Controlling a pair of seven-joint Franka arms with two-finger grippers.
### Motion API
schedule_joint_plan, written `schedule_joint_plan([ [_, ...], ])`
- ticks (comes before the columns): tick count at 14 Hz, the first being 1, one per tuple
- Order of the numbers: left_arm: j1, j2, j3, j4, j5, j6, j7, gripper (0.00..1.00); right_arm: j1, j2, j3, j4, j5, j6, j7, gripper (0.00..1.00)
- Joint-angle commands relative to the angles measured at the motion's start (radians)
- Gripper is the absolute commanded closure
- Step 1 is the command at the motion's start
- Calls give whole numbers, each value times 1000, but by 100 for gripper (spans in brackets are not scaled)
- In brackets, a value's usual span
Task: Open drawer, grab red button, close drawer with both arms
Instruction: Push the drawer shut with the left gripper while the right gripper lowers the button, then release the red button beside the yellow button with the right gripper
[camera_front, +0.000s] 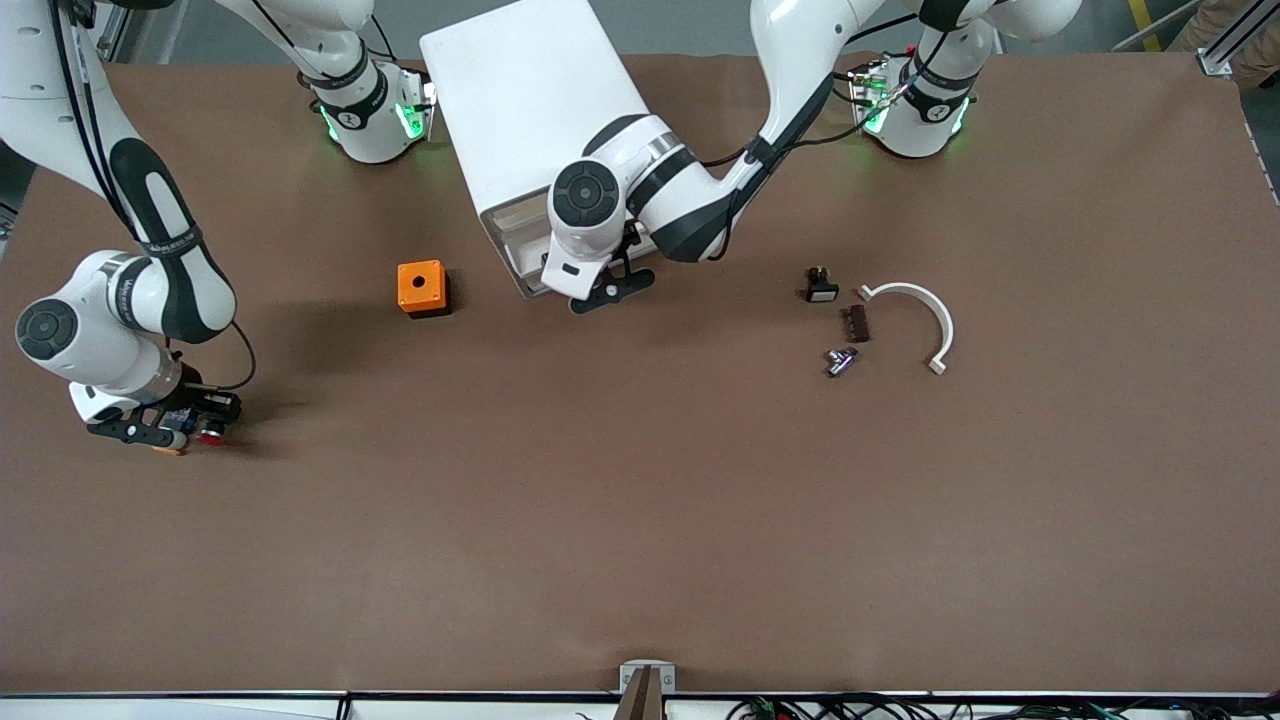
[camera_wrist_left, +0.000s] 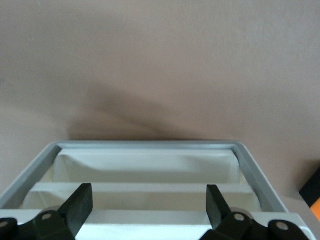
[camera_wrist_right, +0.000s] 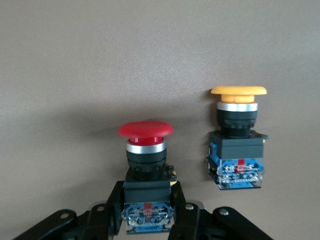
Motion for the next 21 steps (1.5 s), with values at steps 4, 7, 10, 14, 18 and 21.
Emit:
schedule_joint_plan([
  [4,-42,11,-2,-3,-40,13,-10,0,5,40,10,60,-10,-11,14,100],
  [7,-54,12,-2,-3,-66,13,-11,0,5,58,10,82,-10,-14,14,100],
  [10,-54,12,-2,-3,-93,13,-11,0,5,60,10,88,-10,-16,12,100],
  [14,-46,8,1,-1,-93,13,-10,0,5,66,10,103,-13,-17,1,0],
  [18,-8,-2,6,0,-87,13,-10,0,17,65,10,137,-14,-45,-2,0],
  [21,47,-22,9,0,-81,11,-15,0,25,62,10,224,-16,-220,-3,0],
])
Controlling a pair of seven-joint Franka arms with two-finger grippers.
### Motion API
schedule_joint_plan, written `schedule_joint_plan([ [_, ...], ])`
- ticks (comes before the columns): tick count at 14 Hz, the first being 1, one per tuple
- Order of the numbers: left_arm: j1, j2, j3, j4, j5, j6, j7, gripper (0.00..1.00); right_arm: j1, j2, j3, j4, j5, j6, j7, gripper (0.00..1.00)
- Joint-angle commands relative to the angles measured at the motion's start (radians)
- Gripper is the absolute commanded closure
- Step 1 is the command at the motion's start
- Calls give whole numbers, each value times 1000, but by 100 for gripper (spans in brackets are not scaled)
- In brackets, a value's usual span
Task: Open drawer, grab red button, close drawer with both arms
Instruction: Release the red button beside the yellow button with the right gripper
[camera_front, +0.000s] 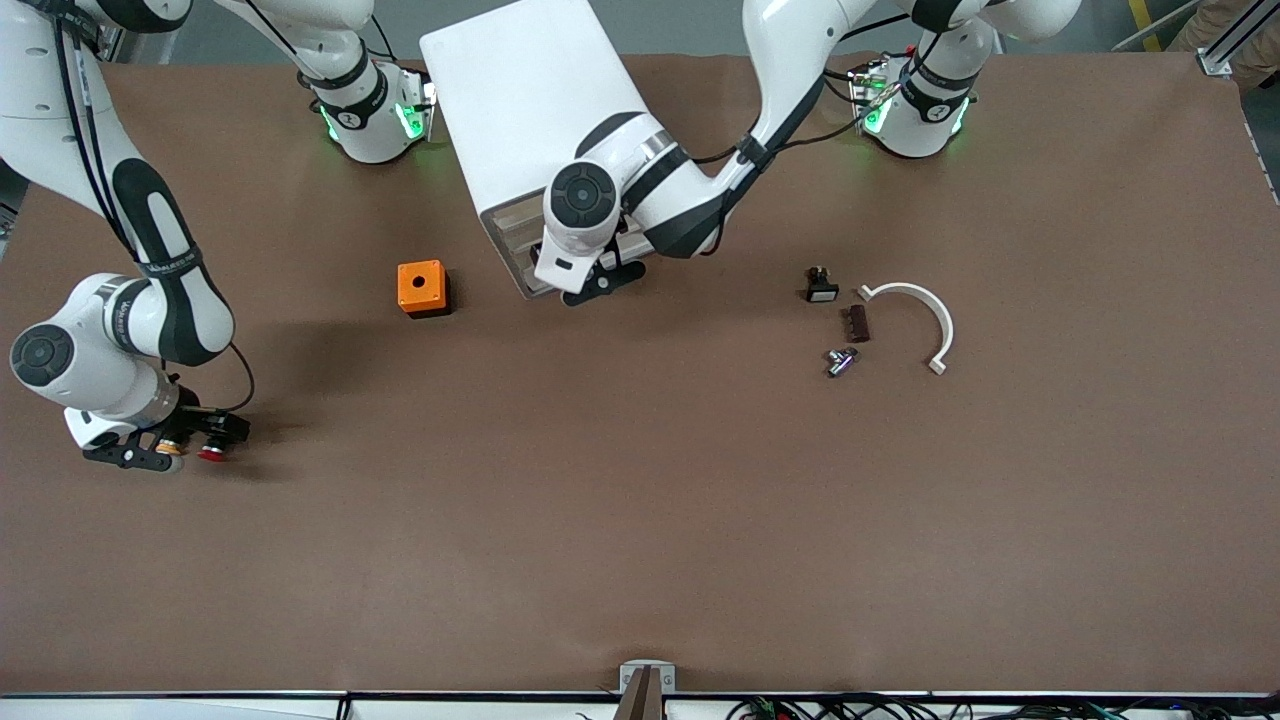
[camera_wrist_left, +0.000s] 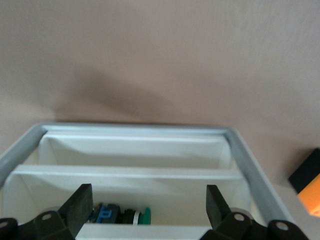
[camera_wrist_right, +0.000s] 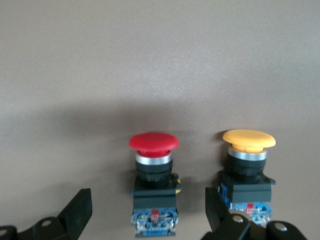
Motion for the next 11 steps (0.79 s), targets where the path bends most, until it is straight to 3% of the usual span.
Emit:
schedule_joint_plan([
  [1,58,-46,1,-13,-12,-1,-5,0,12,1,-1,111,-16,-192,-2,0],
  [7,259,-147,3,-18,-9,-229,-5,0,18,-137,3,241,-5,-615,-79,0],
  [11,357,-164,1,-16,104,-271,-3,0,41,-235,12,410,10,-899,-79,0],
])
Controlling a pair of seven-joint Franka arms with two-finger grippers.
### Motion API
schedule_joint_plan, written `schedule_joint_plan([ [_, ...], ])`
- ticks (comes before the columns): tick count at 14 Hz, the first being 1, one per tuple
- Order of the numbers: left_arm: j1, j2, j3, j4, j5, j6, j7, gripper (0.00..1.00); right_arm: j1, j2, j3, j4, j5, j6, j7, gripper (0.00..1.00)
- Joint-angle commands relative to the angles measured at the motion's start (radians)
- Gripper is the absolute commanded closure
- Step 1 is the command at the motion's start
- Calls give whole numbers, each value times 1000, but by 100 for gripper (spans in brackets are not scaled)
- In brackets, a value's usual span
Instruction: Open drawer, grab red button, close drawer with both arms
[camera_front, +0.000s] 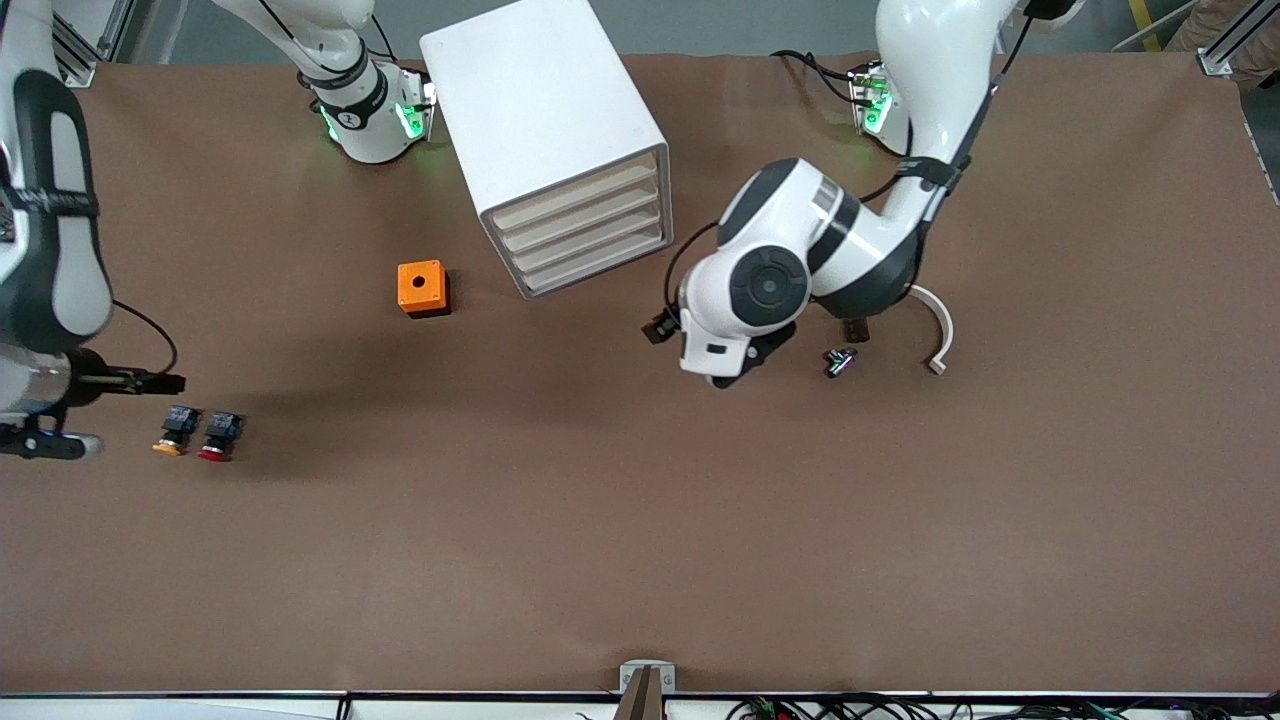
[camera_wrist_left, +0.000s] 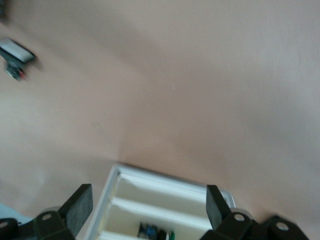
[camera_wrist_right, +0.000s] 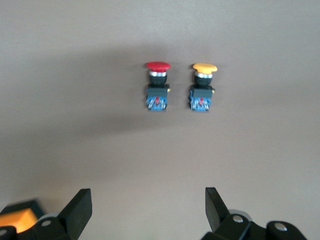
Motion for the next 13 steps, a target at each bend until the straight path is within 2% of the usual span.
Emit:
schedule_joint_plan([
  [1,59,-33,-15,-16,48,-11,-5,0,8,-57,2,92,50,-133,-9,0],
  [3,89,-39,-14,-9,51,-8,5,0,-4,-106,-6,117,138,-167,-13,0],
  [7,150,-73,-9,-11,57,-16,186,0,24,-159,-1,118,127,-167,-13,0],
  [10,216,-120,-12,-11,48,-121,382,0,103,-160,-1,129,-29,-169,-10,0],
  [13,302,-175,-14,-17,49,-233,561,0,109,-157,-1,160,-26,-201,-9,0],
])
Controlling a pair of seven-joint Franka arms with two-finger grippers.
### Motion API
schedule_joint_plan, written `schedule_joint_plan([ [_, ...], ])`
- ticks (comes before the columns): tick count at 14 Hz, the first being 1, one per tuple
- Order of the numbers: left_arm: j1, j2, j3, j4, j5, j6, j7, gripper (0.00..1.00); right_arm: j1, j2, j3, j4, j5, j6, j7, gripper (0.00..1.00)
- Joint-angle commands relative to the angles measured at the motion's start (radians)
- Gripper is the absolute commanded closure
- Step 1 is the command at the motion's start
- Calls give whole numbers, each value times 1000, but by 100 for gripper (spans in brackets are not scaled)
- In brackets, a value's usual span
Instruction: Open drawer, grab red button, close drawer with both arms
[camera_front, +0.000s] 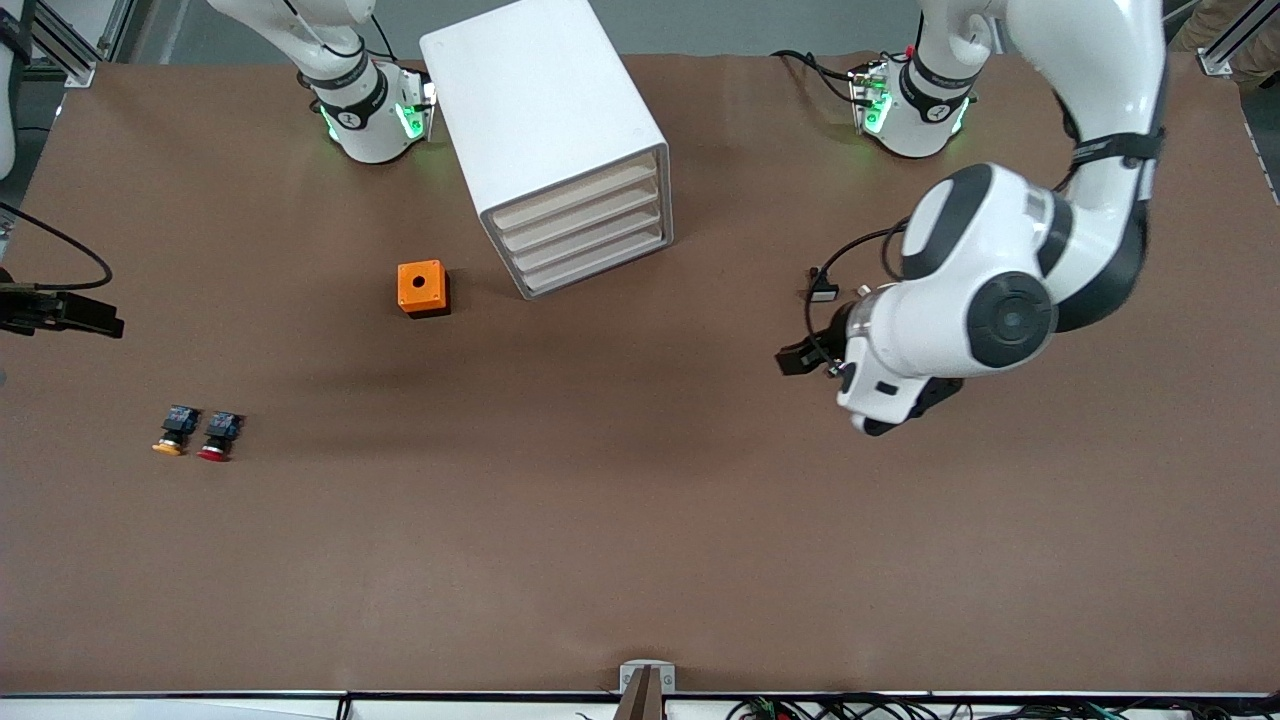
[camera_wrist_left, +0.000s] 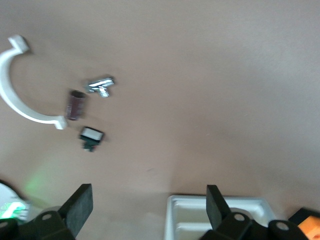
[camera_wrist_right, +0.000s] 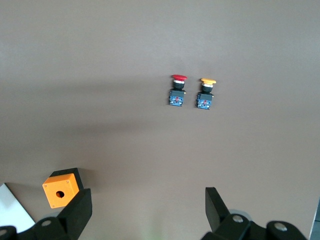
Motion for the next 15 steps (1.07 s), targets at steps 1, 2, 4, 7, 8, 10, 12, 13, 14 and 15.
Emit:
schedule_joint_plan([
  [1,88,-78,-12,-26,10,-93,172,0,-3,-2,-3,24,-16,-29,-4,0],
  [2,127,-96,-12,-26,10,-130,233,0,-3,-2,-4,24,-13,-29,-5,0],
  [4,177,-128,-10,-46,18,-159,312,0,-3,-3,-3,22,-13,-37,-5,0],
  [7,256,-220,-9,-165,28,-155,457,0,-3,-2,-3,22,-13,-29,-5,0],
  [8,280,-272,-10,-225,48,-145,503,0,-3,0,-3,24,-11,-26,-5,0],
  [10,312,-372,-10,-354,65,-72,547,0,-10,1,-9,24,36,-25,-7,0],
  [12,354,-455,-10,-482,65,15,626,0,-36,1,-10,25,70,-31,-7,0],
  [13,374,-489,-10,-536,67,55,678,0,-36,1,-10,28,67,-29,-5,0],
  [14,385,-518,-9,-572,68,89,700,0,-36,1,-12,51,62,-38,-5,0],
  [15,395,-535,-9,-589,94,114,723,0,-36,-3,-15,83,62,-47,-5,0],
])
